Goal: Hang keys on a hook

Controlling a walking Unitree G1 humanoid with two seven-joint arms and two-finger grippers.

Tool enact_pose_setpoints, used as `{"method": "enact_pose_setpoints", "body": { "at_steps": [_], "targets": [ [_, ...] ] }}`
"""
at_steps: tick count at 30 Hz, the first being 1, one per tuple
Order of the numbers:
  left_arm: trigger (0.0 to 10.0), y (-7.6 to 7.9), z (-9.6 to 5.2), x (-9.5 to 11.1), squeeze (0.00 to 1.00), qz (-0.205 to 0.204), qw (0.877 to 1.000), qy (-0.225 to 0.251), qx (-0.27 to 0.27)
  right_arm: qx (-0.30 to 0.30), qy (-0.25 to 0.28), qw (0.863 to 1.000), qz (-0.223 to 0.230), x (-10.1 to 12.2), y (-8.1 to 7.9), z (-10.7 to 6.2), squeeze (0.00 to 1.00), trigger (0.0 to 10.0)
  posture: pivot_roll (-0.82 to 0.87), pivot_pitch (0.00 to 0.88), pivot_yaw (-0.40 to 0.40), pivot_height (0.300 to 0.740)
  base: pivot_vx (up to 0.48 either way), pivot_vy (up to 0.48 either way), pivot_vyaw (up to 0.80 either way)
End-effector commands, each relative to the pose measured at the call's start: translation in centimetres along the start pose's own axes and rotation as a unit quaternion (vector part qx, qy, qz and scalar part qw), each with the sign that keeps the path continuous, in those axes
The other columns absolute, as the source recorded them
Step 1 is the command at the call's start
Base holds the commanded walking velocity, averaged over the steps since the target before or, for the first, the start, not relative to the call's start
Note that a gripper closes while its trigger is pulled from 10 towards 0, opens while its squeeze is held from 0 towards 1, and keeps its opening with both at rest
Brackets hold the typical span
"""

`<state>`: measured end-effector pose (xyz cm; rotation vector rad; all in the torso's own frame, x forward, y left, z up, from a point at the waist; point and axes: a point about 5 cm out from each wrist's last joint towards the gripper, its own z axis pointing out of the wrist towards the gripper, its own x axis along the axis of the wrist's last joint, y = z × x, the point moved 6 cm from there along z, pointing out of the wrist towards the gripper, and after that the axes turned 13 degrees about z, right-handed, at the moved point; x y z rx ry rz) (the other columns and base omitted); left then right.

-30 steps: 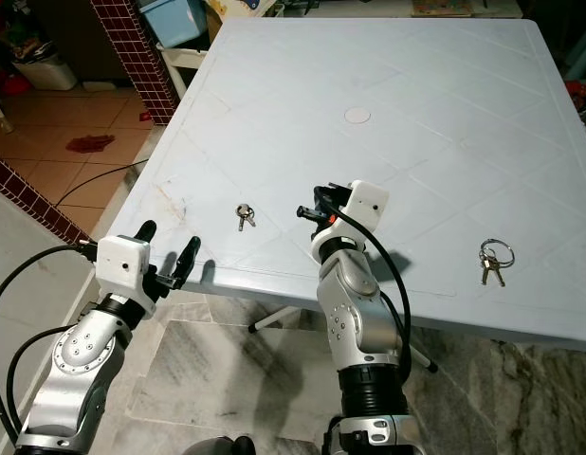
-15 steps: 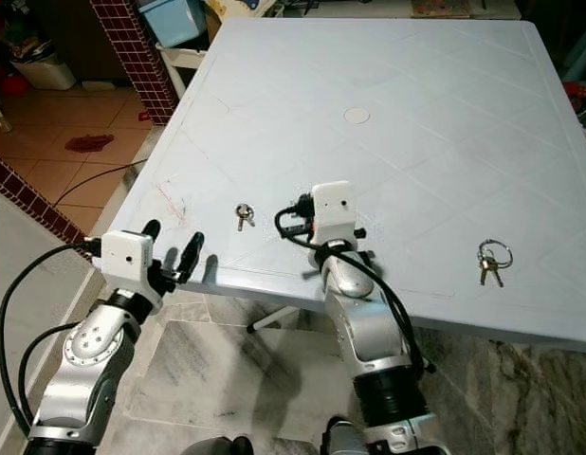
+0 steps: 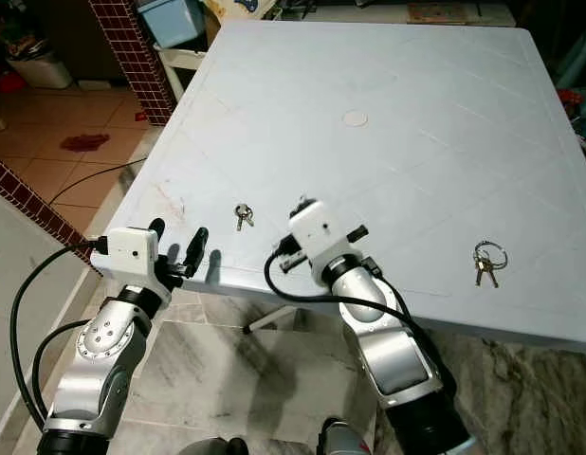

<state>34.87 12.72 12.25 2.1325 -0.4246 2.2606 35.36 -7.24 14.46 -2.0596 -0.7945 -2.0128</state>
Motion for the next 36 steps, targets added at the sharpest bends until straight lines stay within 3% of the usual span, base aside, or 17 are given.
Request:
{"method": "enact_pose_setpoints", "body": {
  "at_steps": [1,6,12,25,29,36],
  "targets": [
    [10.0,-0.2,0.0,-0.5,0.00,-0.002,1.000,-0.011,0.001,0.015,0.003,1.000,-0.015,0.4,-0.7,-0.3,0.00,10.0,-0.05,0.149,0.087,0.740,0.000,0.000,0.00],
    [10.0,-0.1,0.2,-0.5,0.00,-0.005,1.000,-0.009,0.000,-0.020,0.007,0.999,-0.031,0.4,1.0,-1.2,0.00,10.0,-0.05,0.148,0.087,0.740,0.000,0.000,0.00],
    [10.0,-0.2,0.4,-0.3,0.00,-0.005,1.000,-0.007,0.006,-0.079,0.068,0.993,-0.045,2.9,2.8,-1.5,0.00,10.0,-0.06,0.143,0.086,0.740,0.000,0.000,0.13],
    [10.0,-1.3,0.4,0.7,0.00,0.026,0.999,0.016,0.039,-0.124,0.097,0.986,-0.052,4.0,4.0,-1.8,0.00,10.0,-0.05,0.138,0.079,0.740,0.000,0.000,0.80],
    [10.0,-2.0,0.5,2.4,0.00,0.059,0.995,0.047,0.060,-0.141,0.127,0.980,-0.061,5.4,4.4,-1.9,0.00,10.0,-0.04,0.137,0.079,0.740,0.000,0.000,0.80],
    [10.0,-2.9,0.6,2.7,0.00,0.070,0.993,0.048,0.088,-0.145,0.142,0.977,-0.060,6.0,4.3,-1.9,0.00,10.0,-0.04,0.133,0.077,0.740,0.000,0.000,0.80]
  ]
}}
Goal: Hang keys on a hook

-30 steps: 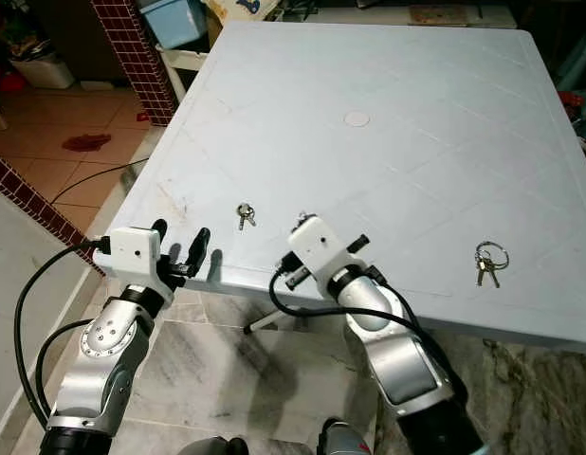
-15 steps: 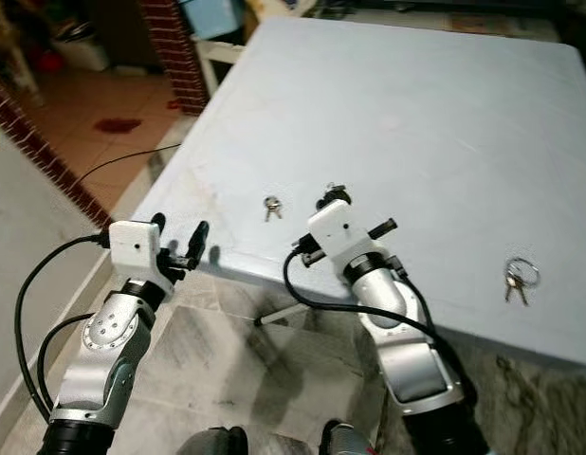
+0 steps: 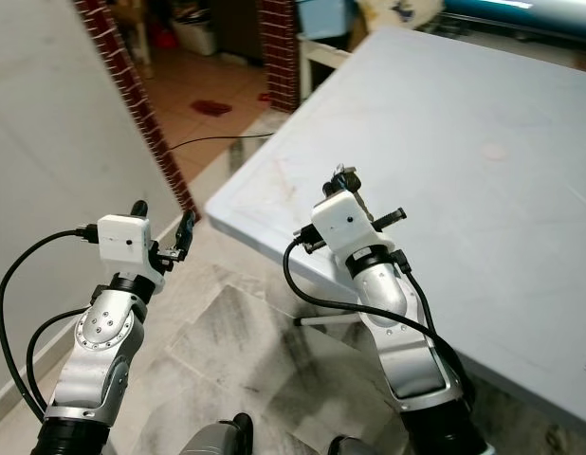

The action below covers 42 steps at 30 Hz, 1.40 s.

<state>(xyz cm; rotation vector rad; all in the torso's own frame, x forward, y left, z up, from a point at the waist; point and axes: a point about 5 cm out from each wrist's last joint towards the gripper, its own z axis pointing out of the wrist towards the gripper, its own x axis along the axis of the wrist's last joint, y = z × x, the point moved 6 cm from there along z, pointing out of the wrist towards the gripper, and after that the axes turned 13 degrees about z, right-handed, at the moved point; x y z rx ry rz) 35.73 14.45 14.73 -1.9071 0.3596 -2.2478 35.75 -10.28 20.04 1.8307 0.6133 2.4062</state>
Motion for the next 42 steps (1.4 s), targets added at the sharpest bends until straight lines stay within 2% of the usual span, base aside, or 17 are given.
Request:
{"method": "enact_pose_setpoints", "body": {
  "at_steps": [1,10,13,15,24,38,42],
  "targets": [
    [10.0,-0.8,0.1,0.4,0.00,0.011,1.000,0.005,0.017,-0.008,0.027,1.000,0.002,1.5,0.3,0.1,0.00,10.0,-0.04,0.133,0.077,0.740,0.000,0.000,0.80],
    [10.0,-1.9,0.1,-0.4,0.00,0.018,0.998,-0.025,0.062,-0.007,0.027,0.999,0.018,1.4,-0.1,0.1,0.00,10.0,-0.04,0.136,0.078,0.740,0.000,0.000,0.80],
    [10.0,-1.8,0.3,-0.3,0.00,0.021,0.998,-0.021,0.053,-0.008,0.029,0.999,0.022,1.5,-0.2,0.2,0.00,10.0,-0.04,0.136,0.078,0.740,0.000,0.000,0.80],
    [10.0,-1.5,0.3,-0.1,0.00,0.009,0.999,-0.014,0.039,-0.008,0.030,0.999,0.023,1.5,-0.2,0.3,0.00,10.0,-0.04,0.136,0.078,0.740,0.000,0.000,0.80],
    [10.0,-1.8,0.2,-0.5,0.00,0.012,0.998,-0.022,0.052,-0.007,0.034,0.999,0.025,1.8,-0.4,0.3,0.00,10.0,-0.04,0.138,0.078,0.740,0.000,0.000,0.80],
    [10.0,-1.4,0.1,-1.0,0.00,-0.008,0.998,-0.035,0.052,-0.001,0.030,0.999,0.039,1.5,-0.8,0.3,0.00,10.0,-0.04,0.141,0.067,0.740,0.000,0.000,0.80],
    [10.0,-1.4,0.0,-1.2,0.00,-0.011,0.998,-0.040,0.054,0.001,0.029,0.999,0.046,1.5,-0.9,0.4,0.00,10.0,-0.04,0.142,0.061,0.740,0.000,0.000,0.14]
  ]
}}
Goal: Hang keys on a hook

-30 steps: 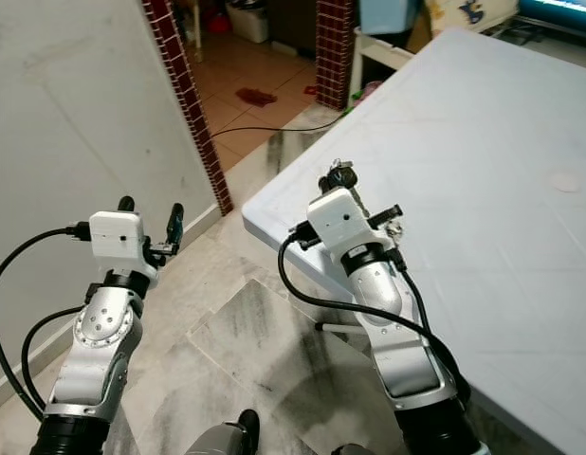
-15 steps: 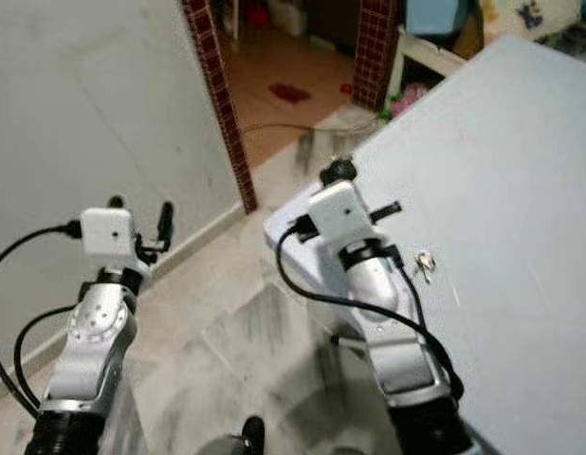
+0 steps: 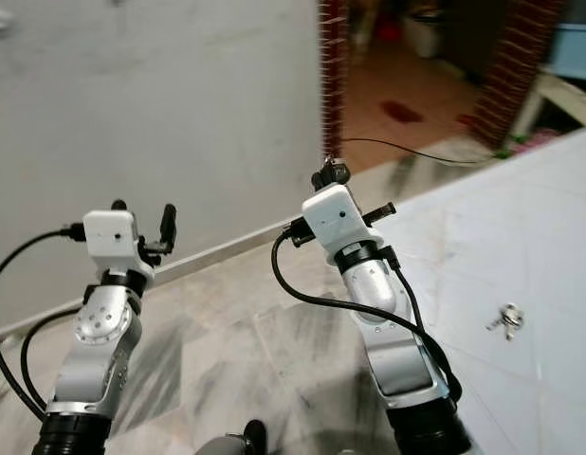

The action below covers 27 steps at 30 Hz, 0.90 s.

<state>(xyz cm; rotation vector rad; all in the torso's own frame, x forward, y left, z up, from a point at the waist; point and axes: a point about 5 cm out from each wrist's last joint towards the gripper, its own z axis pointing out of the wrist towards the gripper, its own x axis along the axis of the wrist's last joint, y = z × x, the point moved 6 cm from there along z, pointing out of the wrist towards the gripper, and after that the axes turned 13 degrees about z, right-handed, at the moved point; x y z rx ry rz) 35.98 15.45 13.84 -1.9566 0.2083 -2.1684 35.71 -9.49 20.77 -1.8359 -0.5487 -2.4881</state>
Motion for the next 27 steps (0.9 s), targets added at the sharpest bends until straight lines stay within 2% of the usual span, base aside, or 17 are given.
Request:
{"method": "enact_pose_setpoints", "body": {
  "at_steps": [1,11,19,24,27],
  "targets": [
    [10.0,-0.7,0.1,0.0,0.00,0.007,1.000,-0.003,0.008,0.006,0.009,1.000,0.010,0.6,-0.4,0.1,0.00,10.0,-0.04,0.142,0.061,0.740,0.000,0.000,0.00],
    [10.0,-0.4,0.1,0.2,0.00,0.006,1.000,0.002,0.007,0.013,0.011,1.000,0.016,0.7,-0.5,0.4,0.00,10.0,-0.02,0.136,0.020,0.740,0.000,0.000,0.00],
    [10.0,-1.4,-0.7,-0.4,0.00,-0.005,0.999,-0.006,0.039,0.046,0.013,0.999,0.019,0.9,-1.5,0.8,0.00,10.0,0.01,0.142,-0.039,0.740,0.000,0.000,0.00],
    [10.0,-1.5,-1.2,-0.9,0.00,-0.009,0.999,-0.017,0.044,0.054,0.014,0.998,0.024,0.9,-1.9,1.1,0.00,10.0,0.02,0.145,-0.043,0.740,0.000,0.000,0.00],
    [10.0,-1.5,-1.2,-0.9,0.00,-0.008,0.999,-0.017,0.043,0.053,0.012,0.998,0.029,0.9,-1.9,1.1,0.00,10.0,0.02,0.144,-0.039,0.740,0.000,0.356,0.00]
  ]
}}
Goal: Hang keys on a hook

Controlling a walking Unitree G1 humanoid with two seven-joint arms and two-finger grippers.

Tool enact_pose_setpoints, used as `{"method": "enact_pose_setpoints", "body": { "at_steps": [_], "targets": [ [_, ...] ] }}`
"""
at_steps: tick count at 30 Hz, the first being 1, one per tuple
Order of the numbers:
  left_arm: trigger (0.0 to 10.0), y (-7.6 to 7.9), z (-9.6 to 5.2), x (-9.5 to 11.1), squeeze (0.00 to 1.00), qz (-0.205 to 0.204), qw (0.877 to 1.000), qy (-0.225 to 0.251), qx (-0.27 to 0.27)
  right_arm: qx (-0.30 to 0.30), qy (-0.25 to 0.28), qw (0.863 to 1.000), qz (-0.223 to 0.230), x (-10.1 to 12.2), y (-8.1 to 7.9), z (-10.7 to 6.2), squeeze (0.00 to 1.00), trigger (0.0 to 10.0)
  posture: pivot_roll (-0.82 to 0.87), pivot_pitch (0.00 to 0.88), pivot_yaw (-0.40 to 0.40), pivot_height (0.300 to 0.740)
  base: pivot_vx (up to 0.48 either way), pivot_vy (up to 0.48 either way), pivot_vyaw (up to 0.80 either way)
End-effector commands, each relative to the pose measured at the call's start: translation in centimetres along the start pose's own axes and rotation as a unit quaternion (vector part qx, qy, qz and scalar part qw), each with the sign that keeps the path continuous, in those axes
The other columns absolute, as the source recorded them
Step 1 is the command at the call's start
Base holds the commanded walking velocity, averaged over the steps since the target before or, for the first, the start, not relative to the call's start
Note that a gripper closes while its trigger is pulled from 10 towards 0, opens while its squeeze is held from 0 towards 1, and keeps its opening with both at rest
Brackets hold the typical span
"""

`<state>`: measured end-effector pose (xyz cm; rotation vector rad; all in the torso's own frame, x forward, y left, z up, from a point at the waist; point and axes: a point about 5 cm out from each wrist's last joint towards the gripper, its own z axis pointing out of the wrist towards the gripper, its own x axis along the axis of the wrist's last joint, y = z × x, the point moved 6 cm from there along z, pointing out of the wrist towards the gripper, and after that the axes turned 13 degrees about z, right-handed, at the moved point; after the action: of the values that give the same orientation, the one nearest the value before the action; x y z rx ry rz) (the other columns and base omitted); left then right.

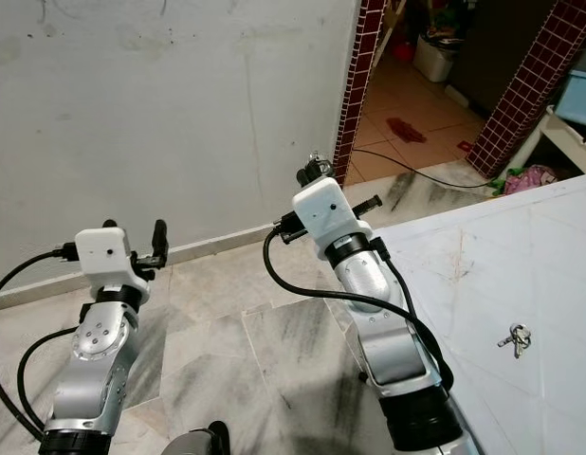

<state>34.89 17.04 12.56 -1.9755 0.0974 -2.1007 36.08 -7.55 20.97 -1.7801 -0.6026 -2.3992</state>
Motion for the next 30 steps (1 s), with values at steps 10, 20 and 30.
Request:
{"method": "enact_pose_setpoints", "body": {
  "at_steps": [10,20,30],
  "targets": [
    [10.0,-0.3,0.5,1.0,0.00,0.011,1.000,0.013,-0.009,-0.015,0.008,1.000,0.016,0.3,0.1,0.1,0.00,10.0,0.02,0.143,0.004,0.740,0.000,0.480,0.00],
    [10.0,0.1,0.8,1.3,0.00,0.016,1.000,0.014,-0.023,-0.038,0.005,0.999,0.021,0.0,0.8,-0.1,0.00,10.0,0.01,0.145,0.034,0.740,0.000,0.480,0.00],
    [10.0,0.3,1.0,1.6,0.00,0.018,0.999,0.017,-0.028,-0.050,0.007,0.998,0.023,0.0,1.3,0.0,0.00,10.0,0.01,0.145,0.041,0.740,0.000,0.480,0.00]
  ]
}}
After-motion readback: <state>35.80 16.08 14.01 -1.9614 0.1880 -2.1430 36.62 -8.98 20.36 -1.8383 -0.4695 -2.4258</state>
